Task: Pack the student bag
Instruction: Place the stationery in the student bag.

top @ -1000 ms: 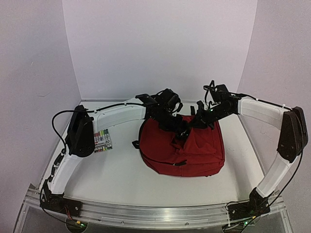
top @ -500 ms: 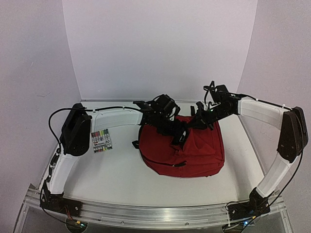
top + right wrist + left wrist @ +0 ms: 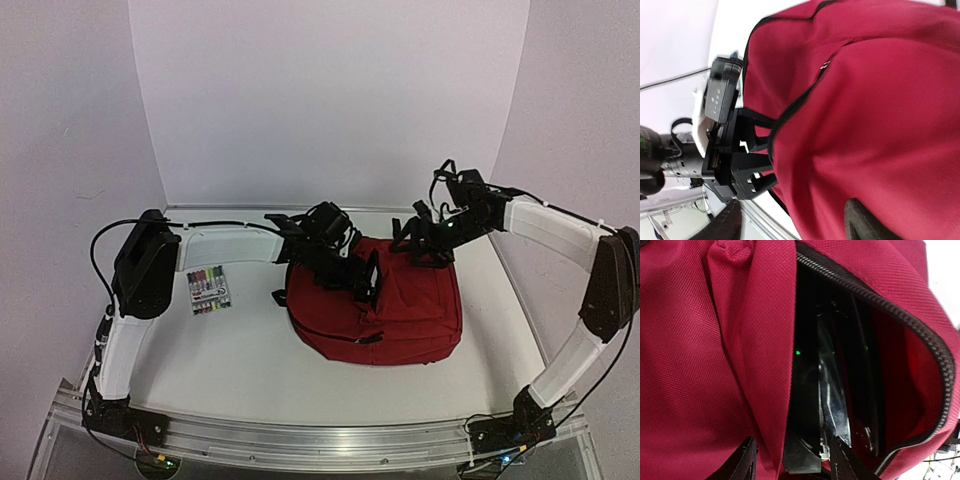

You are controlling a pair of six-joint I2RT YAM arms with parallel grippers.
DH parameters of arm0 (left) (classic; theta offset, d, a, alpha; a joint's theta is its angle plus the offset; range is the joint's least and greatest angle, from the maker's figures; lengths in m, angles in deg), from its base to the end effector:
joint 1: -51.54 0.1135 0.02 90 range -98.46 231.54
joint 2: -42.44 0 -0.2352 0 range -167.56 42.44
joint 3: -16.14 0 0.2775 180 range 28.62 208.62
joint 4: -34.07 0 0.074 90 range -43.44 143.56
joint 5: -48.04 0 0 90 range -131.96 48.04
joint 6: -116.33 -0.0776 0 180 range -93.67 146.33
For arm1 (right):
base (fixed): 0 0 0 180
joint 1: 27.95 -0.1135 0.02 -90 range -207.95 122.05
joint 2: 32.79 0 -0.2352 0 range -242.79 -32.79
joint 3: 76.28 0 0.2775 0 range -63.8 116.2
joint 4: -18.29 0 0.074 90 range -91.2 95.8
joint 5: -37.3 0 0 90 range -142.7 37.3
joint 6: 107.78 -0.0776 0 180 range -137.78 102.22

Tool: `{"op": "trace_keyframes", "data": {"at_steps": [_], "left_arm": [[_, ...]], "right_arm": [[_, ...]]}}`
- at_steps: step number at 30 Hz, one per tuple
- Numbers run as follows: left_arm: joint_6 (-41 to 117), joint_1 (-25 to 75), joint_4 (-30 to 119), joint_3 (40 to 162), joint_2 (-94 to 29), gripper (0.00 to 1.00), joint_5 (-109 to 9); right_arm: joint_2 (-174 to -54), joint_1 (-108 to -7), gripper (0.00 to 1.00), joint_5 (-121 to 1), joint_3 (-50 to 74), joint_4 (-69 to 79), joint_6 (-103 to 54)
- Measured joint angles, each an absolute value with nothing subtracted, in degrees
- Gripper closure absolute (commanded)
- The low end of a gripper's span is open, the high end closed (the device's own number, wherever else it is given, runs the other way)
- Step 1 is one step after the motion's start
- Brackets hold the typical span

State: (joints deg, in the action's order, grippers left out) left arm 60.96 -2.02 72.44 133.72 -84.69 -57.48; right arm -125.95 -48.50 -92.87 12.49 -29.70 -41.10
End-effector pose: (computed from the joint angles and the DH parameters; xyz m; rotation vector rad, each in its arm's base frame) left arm 0.3013 -0.4430 0.1446 0.5686 2.5723 -0.9616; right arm 0.3486 0.1841 0.2215 -0.2549 2.5476 1.1850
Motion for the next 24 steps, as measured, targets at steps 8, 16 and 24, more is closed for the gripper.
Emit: {"op": "trace_keyframes", "data": {"at_steps": [8,16,24], "left_arm": [[61.3,-1.9,71.0,134.0,-84.7,0.67,-61.7],[61.0,-1.3,69.0,137.5,-86.8,0.66,-66.9],[62.1,-0.8,69.5,144.0,-92.2,0.7,-70.0]], "right_arm": [[-123.4,-37.0,0.02,-86.6,15.2,-38.4,-31.8],[-126.4,-33.4,0.04,-89.9,3.7,-42.3,-27.4],[-129.6,-33.3,0.1,-92.5,2.6,-42.0,-25.9]]}}
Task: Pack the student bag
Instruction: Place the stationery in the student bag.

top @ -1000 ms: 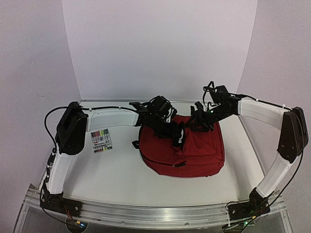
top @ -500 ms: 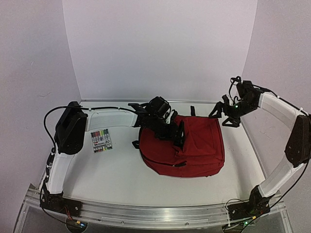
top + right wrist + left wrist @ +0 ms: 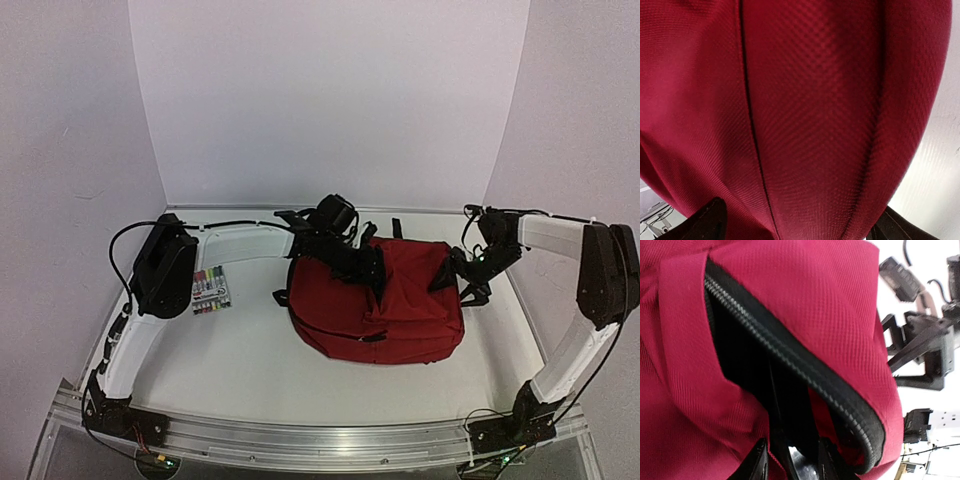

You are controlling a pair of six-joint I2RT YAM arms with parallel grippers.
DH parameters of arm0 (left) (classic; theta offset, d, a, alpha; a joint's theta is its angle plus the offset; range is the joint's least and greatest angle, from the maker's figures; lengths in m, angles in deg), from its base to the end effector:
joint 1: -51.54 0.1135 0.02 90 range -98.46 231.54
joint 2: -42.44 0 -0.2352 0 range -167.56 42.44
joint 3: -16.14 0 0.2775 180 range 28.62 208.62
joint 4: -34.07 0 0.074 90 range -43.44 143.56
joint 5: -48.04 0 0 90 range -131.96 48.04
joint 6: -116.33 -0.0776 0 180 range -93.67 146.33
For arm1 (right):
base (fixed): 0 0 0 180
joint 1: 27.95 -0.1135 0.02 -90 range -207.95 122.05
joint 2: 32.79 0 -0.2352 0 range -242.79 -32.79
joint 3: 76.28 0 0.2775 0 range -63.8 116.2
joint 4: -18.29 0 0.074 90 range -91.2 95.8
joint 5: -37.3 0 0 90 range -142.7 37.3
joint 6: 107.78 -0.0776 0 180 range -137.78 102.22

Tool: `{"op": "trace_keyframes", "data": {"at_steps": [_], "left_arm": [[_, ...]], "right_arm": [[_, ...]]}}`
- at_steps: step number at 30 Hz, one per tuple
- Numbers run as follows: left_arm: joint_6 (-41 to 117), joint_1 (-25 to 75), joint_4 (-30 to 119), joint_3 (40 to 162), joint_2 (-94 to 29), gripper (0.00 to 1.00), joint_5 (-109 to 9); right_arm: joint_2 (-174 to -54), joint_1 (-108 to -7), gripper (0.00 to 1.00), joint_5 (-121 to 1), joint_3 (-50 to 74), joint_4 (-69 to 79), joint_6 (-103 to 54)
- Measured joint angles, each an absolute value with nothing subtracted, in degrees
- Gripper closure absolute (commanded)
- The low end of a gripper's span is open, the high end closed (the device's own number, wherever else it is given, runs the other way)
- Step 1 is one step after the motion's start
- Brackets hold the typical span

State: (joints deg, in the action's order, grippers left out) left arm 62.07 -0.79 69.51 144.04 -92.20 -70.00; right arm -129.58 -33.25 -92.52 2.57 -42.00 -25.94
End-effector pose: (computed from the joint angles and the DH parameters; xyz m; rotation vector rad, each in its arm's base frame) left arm 0.3173 -0.4707 0.1526 0.6546 2.5107 -1.2577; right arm 0.3330 0.0808 0.1308 -0.0351 2.8396 1.0550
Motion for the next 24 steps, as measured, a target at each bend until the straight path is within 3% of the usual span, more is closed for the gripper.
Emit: {"op": "trace_keyframes", "data": {"at_steps": [6,14,18,24], "left_arm": [[62.5,0.0,66.2,145.7,-93.8,0.85,-73.7],[61.8,-1.5,61.6,145.7,-93.8,0.92,-77.9],[61.9,-2.2,62.5,145.7,-93.8,0.9,-77.9],[62.3,-1.0,66.1,145.7,-93.8,0.74,-77.3]], "right_arm": [[-133.6,-32.8,0.17,-93.2,2.4,-41.0,-24.3],[-140.1,-33.0,0.11,-105.2,5.5,-39.5,-24.1],[-142.8,-36.9,0.09,-110.3,7.6,-35.1,-26.3],[-143.6,-38.1,0.07,-113.1,7.6,-31.4,-27.3]]}}
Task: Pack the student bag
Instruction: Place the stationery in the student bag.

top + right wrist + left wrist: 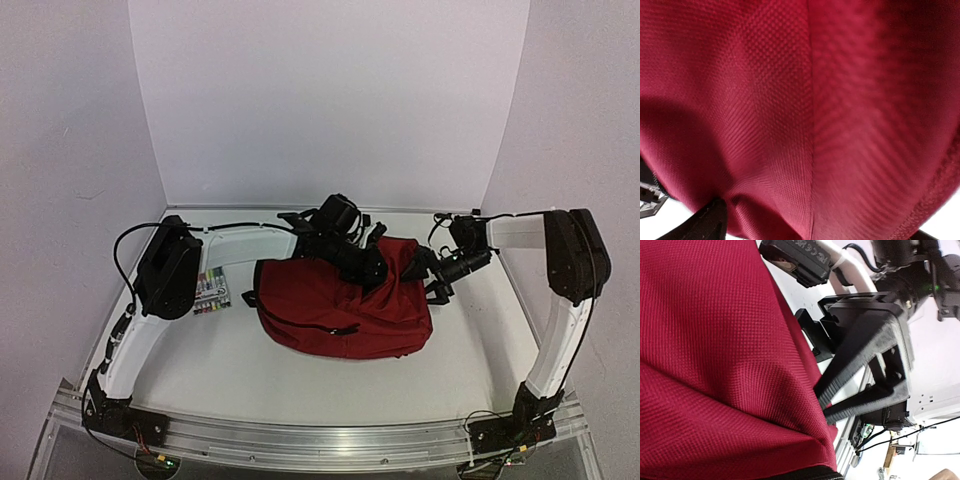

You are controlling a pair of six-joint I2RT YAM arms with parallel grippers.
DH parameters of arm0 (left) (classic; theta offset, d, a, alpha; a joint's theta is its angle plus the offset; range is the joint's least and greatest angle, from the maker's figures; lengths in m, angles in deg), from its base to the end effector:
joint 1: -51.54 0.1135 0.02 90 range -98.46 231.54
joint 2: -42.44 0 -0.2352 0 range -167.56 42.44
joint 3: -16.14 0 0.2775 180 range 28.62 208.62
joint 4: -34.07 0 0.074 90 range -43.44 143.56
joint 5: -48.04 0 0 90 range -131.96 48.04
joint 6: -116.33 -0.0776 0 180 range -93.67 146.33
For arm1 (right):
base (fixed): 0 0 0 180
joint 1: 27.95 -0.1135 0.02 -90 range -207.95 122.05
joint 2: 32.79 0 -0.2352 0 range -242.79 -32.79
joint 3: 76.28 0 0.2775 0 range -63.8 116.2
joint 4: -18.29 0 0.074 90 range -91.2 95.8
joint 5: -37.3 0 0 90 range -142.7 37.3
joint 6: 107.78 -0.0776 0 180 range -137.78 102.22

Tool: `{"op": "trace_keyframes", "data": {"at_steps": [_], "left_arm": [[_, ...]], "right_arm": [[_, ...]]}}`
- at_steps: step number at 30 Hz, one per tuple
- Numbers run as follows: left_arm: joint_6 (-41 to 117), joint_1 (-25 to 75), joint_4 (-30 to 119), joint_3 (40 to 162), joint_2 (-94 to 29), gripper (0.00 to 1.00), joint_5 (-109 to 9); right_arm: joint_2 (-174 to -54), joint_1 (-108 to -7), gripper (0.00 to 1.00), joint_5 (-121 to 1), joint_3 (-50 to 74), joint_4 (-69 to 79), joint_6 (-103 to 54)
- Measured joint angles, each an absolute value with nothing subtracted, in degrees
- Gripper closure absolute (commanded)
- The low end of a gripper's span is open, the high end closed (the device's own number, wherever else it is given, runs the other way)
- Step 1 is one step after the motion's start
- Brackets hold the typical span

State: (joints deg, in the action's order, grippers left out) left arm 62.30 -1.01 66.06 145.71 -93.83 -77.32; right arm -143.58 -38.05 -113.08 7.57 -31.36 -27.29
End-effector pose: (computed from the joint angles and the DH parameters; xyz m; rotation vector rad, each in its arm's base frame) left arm 0.3126 -0.4820 0.1579 0.7488 2.4500 -1.4270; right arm 0.3593 0.1325 0.0984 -0.1965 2.6715 1.5856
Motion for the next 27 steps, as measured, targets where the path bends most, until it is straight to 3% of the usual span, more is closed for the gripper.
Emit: {"op": "trace_keyframes", "data": {"at_steps": [6,14,27], "left_arm": [[60.7,-0.9,69.1,144.3,-90.5,0.65,-72.6],[60.4,0.1,75.1,143.1,-86.1,0.65,-66.1],[62.9,3.2,77.2,143.0,-89.0,0.81,-68.6]], "right_arm": [[-143.2,-35.8,0.08,-112.0,6.7,-31.7,-26.2],[-143.2,-35.5,0.06,-108.2,6.7,-32.9,-25.3],[-143.2,-35.9,0.05,-108.3,6.9,-33.9,-25.6]]}}
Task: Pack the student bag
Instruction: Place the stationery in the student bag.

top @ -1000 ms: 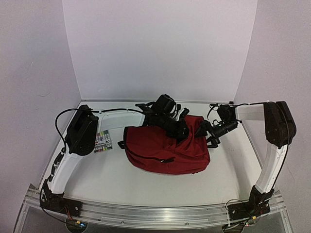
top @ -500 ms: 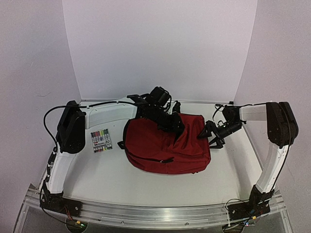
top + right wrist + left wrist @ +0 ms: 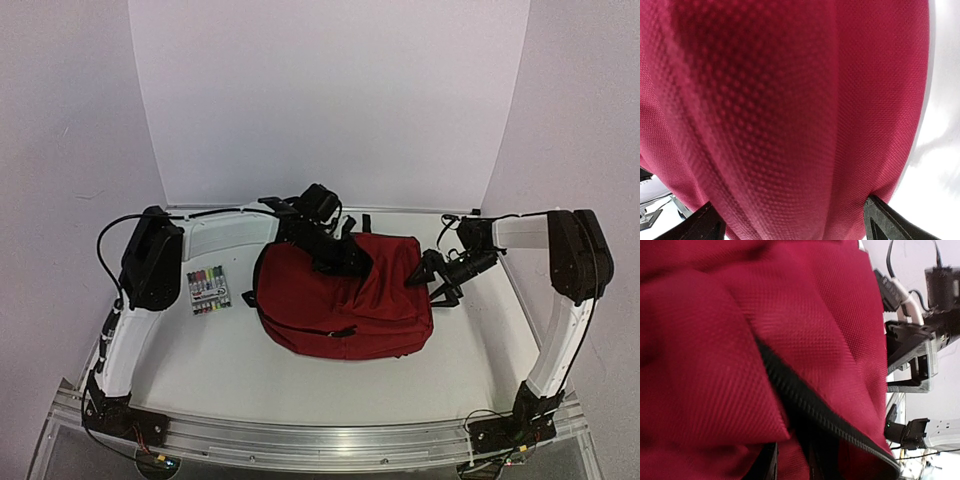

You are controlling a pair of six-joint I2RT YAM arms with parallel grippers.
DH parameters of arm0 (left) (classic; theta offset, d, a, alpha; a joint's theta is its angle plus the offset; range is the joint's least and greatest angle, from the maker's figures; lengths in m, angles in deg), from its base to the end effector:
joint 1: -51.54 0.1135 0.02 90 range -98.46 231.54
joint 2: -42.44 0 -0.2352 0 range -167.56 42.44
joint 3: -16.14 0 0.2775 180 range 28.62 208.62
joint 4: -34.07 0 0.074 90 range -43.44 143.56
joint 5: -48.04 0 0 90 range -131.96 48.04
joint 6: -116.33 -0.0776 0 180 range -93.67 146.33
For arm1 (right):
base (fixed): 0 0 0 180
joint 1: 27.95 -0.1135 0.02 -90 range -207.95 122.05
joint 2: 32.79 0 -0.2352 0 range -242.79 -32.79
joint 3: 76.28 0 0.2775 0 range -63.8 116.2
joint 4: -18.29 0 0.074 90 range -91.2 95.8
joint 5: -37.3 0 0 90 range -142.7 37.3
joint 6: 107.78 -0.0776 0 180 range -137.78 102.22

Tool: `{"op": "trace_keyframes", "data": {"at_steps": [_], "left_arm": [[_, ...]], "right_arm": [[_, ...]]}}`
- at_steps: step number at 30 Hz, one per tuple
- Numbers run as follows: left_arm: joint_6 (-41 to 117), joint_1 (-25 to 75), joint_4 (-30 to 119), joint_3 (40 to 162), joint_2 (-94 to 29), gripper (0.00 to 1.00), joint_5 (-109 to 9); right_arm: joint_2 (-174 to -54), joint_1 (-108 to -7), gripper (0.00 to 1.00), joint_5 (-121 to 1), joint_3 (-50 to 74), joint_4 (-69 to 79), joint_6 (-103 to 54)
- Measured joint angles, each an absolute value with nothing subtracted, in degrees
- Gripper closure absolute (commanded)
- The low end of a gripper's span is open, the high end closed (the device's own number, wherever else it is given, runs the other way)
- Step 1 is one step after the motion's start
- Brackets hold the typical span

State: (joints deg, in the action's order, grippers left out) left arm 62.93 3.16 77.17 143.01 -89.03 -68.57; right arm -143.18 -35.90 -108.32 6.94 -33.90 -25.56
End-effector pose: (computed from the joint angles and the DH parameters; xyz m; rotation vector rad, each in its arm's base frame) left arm 0.3386 -0.4334 0.1614 0.5153 2.6223 -1.1596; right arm 0.3582 0.1147 0.0915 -0.1384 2.7359 1.4645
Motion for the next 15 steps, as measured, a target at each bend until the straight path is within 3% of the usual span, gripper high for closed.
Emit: {"op": "trace_keyframes", "data": {"at_steps": [6,11,15], "left_arm": [[63.7,1.5,78.1,155.8,-98.7,0.85,-72.0],[63.9,1.8,80.8,161.8,-101.7,0.61,-71.1],[62.8,1.3,84.0,162.9,-100.9,0.52,-66.8]], "right_arm": [[-143.4,-37.8,0.04,-109.1,7.0,-32.7,-26.5],[-144.2,-37.6,0.05,-109.0,7.8,-33.3,-26.8],[-144.4,-37.9,0.07,-106.4,8.9,-32.9,-27.2]]}}
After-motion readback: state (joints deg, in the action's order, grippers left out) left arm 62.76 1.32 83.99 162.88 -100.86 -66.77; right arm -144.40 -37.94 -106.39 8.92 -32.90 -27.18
